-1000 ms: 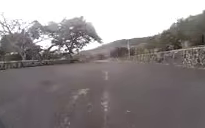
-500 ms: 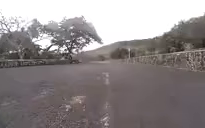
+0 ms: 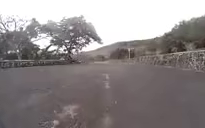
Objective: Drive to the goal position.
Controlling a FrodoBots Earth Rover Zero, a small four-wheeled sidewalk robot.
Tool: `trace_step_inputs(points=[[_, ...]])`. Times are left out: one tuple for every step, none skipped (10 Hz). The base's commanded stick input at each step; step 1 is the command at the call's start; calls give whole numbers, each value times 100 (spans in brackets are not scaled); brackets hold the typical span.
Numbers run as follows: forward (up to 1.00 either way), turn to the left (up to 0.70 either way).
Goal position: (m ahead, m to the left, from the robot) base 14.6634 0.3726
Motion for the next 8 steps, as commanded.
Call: trace_step_inputs(points=[[70, 0], [70, 0], [70, 0], [70, 0], [70, 0], [70, 0], [70, 0], [70, 0]])
